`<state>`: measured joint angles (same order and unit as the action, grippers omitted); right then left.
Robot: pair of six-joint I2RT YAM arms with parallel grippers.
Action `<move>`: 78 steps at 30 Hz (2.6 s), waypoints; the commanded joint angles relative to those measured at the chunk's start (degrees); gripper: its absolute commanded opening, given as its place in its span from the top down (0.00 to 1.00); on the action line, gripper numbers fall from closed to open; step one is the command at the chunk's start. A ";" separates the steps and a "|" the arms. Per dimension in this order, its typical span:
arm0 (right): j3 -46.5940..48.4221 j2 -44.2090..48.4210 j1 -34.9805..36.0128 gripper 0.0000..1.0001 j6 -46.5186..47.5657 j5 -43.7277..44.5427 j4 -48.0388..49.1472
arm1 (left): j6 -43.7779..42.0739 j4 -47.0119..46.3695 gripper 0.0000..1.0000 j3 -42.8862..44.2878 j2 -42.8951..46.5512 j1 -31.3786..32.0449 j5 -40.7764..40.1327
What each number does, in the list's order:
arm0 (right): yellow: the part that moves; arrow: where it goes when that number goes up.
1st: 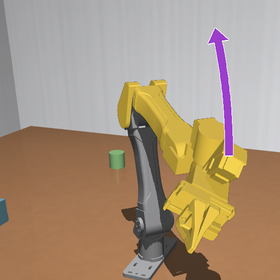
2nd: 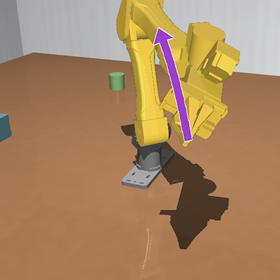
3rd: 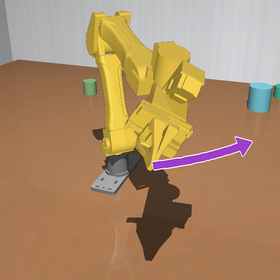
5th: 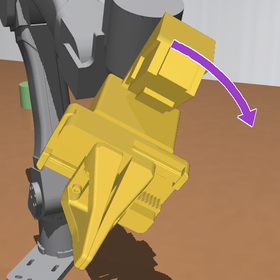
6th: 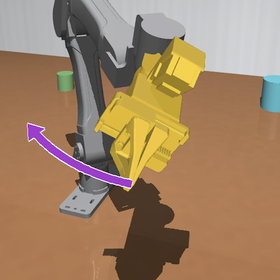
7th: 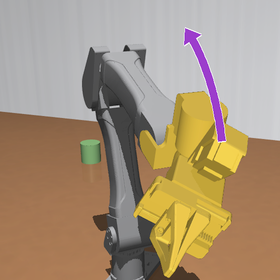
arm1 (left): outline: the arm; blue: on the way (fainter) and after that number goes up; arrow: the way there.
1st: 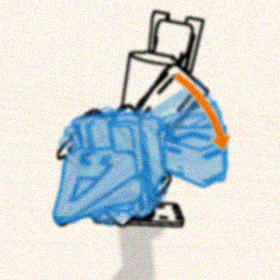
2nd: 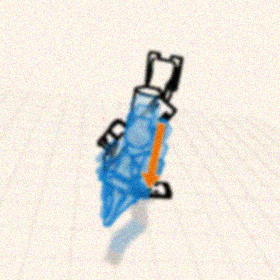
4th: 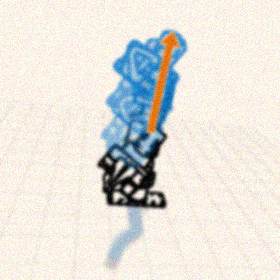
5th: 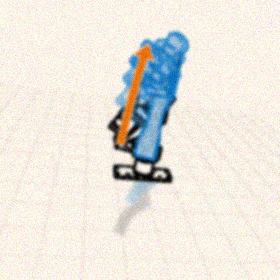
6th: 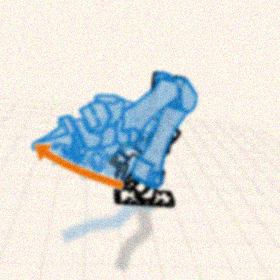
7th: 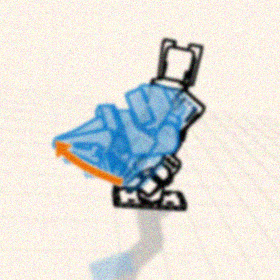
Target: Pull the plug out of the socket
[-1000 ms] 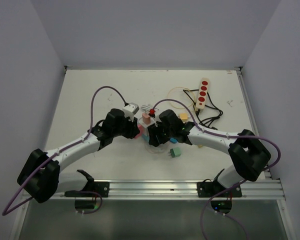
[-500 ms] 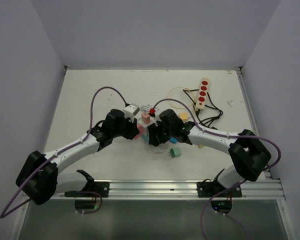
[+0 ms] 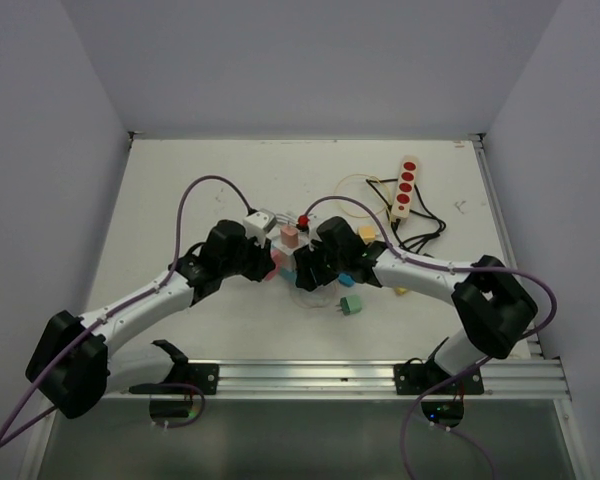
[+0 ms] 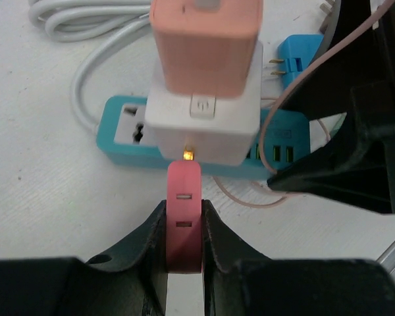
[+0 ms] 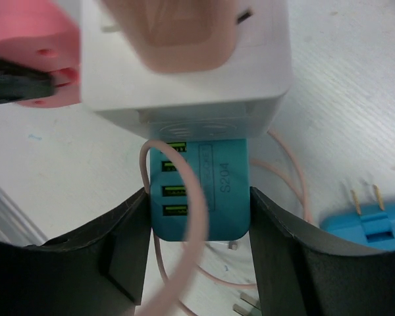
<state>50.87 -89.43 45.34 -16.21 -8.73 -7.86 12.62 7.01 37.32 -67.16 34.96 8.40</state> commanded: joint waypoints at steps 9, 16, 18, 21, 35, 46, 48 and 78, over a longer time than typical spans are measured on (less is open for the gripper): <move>0.10 -4.62 -5.18 1.00 -2.78 15.42 -6.03 | -0.14 4.86 1.00 -0.76 6.07 0.02 -1.72; -2.00 -0.93 -5.18 1.00 1.08 9.62 -2.34 | 7.57 3.98 0.99 -1.02 2.83 0.11 -6.64; -2.70 0.21 -5.18 1.00 1.96 9.00 -1.73 | 10.04 3.11 0.95 -1.20 0.64 0.11 -8.14; -3.67 1.71 -5.18 1.00 2.93 7.60 -0.50 | 13.74 0.56 0.90 -1.46 -2.79 0.02 -11.12; -6.22 4.61 -5.09 1.00 3.20 2.93 1.62 | 24.21 -10.79 0.50 -4.27 -9.84 -10.87 -5.68; -7.19 5.84 -4.12 1.00 5.04 -5.41 3.90 | 18.85 -2.96 0.05 -3.75 0.09 -11.32 -8.23; -7.36 6.02 -4.12 1.00 4.96 -7.17 4.43 | 17.71 -3.14 0.05 -3.92 2.63 -11.23 -7.62; -13.34 7.95 -2.28 1.00 -2.68 -7.62 13.47 | 27.08 -4.74 0.04 -0.76 0.97 -0.16 -14.46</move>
<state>38.22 -83.59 42.74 -15.62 -14.63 0.56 32.67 -0.12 36.27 -66.54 34.65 -2.07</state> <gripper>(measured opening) 0.571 0.953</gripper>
